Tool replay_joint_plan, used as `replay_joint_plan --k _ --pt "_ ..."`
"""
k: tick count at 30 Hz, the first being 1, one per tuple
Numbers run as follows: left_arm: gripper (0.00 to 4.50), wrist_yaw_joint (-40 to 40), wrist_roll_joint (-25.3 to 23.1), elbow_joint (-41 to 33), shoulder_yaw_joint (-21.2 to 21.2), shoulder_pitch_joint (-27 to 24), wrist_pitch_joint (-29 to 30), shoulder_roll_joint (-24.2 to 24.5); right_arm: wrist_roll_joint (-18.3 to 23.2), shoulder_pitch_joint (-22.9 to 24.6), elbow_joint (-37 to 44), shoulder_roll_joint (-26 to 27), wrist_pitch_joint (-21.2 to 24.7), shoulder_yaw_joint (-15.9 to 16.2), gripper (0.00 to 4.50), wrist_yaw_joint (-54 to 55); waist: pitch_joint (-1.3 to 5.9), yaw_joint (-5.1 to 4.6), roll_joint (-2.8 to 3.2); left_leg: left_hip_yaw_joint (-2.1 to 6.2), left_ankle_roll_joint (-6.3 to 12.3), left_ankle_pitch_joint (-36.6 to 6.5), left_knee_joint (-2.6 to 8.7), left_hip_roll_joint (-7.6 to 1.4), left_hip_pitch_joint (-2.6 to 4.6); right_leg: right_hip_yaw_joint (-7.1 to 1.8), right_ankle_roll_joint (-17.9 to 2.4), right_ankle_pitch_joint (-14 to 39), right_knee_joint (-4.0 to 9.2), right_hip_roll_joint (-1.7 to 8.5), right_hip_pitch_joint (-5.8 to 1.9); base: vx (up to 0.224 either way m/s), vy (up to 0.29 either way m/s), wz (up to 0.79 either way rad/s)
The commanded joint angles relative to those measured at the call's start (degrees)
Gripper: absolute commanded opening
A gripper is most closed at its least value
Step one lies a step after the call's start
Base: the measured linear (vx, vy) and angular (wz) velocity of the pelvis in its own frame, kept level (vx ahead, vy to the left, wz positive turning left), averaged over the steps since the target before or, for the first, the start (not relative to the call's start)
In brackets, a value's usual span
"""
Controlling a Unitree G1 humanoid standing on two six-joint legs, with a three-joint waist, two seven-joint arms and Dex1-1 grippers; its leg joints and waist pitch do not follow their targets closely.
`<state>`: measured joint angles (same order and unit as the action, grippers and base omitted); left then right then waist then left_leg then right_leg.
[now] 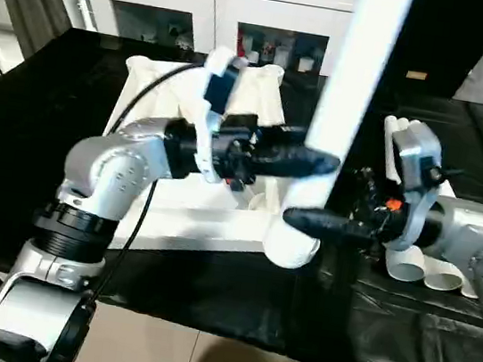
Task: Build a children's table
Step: Pick table leg
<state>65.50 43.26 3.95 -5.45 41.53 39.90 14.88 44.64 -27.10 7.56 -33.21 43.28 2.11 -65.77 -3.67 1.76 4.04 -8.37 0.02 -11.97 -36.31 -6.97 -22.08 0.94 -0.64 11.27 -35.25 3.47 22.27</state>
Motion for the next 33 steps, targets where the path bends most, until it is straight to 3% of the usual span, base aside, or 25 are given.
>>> replay_joint_plan --k 1,17,21,24,33 --pt "1.88 0.05 -0.82 -1.12 -0.5 1.69 -0.87 -0.35 0.15 -1.62 -0.04 -0.24 -0.05 0.52 4.2 -1.16 4.11 -0.1 -1.47 1.11 5.98 -2.95 4.0 -4.69 0.73 -1.81 -15.87 8.02 3.81 4.36 -3.08 0.0 0.0 0.0" --pt "1.88 0.65 -2.31 -0.26 -1.4 2.7 -2.54 -1.11 -0.3 -1.78 -1.05 -0.75 0.79 1.98 2.82 -3.75 4.02 -0.13 -1.58 1.11 6.25 -3.17 3.99 -4.72 0.75 -1.82 -15.98 8.72 3.93 4.42 -3.1 0.0 0.0 0.0" --pt "1.88 1.38 -2.38 -0.6 -1.95 2.55 -2.35 -0.91 -0.05 -2.02 -1.37 -0.43 0.89 1.64 2.48 -3.93 4.04 -0.11 -1.24 1.2 6.0 -3.46 4.05 -4.79 0.81 -1.81 -16.12 8.6 3.86 4.39 -3.04 0.0 0.0 0.0" --pt "1.88 1.67 -2.81 -0.39 -2.1 2.56 -2.5 -0.95 0.05 -2.09 -1.31 -0.33 1.06 1.53 2.15 -4.04 4.03 -0.11 -1.32 1.19 6.01 -3.46 4.06 -4.77 0.76 -1.83 -16.22 8.12 3.89 4.4 -3.08 0.0 0.0 0.0" --pt "1.88 1.17 -4.08 1.01 -1.85 3.19 -3.8 -1.1 -0.09 -1.41 -0.91 -0.49 0.99 2.06 1.96 -4.13 4.0 -0.14 -1.35 1.17 5.69 -4.06 4.12 -4.77 0.8 -1.85 -16.24 8.52 3.95 4.42 -3.1 0.0 0.0 0.0"
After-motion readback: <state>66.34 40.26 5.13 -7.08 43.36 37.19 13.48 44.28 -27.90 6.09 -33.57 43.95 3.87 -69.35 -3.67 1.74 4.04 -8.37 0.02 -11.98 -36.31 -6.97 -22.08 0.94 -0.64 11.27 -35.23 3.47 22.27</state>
